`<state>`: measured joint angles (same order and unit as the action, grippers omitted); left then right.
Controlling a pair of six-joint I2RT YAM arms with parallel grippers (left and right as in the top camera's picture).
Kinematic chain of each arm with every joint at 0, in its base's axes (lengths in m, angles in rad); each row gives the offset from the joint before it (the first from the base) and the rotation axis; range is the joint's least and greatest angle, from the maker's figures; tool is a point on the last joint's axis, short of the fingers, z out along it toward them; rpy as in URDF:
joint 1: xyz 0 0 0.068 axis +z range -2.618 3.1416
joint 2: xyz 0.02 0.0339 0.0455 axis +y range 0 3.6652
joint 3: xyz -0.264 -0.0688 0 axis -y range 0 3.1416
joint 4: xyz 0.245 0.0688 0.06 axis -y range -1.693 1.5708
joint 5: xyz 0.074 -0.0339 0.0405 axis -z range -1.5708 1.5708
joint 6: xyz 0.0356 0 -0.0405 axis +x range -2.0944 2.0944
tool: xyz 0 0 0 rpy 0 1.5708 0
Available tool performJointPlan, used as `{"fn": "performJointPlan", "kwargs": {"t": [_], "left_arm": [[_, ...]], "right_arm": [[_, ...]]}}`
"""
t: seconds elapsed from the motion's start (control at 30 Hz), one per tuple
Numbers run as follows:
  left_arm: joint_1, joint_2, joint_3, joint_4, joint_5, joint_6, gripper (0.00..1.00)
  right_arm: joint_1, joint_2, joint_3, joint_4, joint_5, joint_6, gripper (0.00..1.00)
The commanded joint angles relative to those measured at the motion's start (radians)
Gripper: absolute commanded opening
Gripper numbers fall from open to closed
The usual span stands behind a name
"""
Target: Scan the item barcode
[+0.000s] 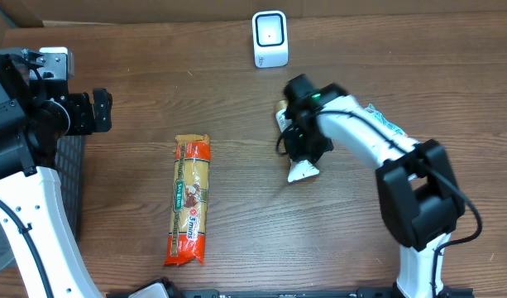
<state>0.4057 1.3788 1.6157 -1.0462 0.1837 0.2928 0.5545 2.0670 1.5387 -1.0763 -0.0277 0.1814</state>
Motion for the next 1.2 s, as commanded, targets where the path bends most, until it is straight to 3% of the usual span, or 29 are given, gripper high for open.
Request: {"fn": "performJointPlan", "kwargs": {"t": [0.0,0.13,0.27,0.37,0.63,0.87,1.07,1.17], "left_arm": [[0.0,0.002,0.014,0.003,0.008,0.018,1.0],[0.0,0.002,0.014,0.003,0.008,0.018,1.0],[0.0,0.002,0.014,0.004,0.008,0.018,1.0],[0.0,0.002,0.014,0.003,0.008,0.018,1.0],[0.0,0.002,0.014,0.003,0.008,0.018,1.0],[0.0,0.002,0.014,0.003,0.008,0.018,1.0],[0.0,0.002,0.014,0.003,0.008,0.018,1.0],[0.0,0.002,0.014,0.003,0.008,0.018,1.0]], "right_arm": [[0.134,-0.034,0.026,-0.016,0.381,0.041,0.13],[0.271,0.006,0.026,-0.018,0.498,0.063,0.21],[0.359,0.047,0.026,-0.021,0.502,0.062,0.6],[0.397,0.05,0.027,-0.021,0.439,0.062,0.8],[0.324,0.042,0.135,-0.068,0.234,0.043,0.94],[0.161,0.036,0.298,-0.195,-0.095,-0.148,1.0],[0.008,0.037,0.238,-0.265,-0.535,-0.375,1.0],[-0.016,0.037,0.163,-0.232,-0.576,-0.393,1.0]]}}
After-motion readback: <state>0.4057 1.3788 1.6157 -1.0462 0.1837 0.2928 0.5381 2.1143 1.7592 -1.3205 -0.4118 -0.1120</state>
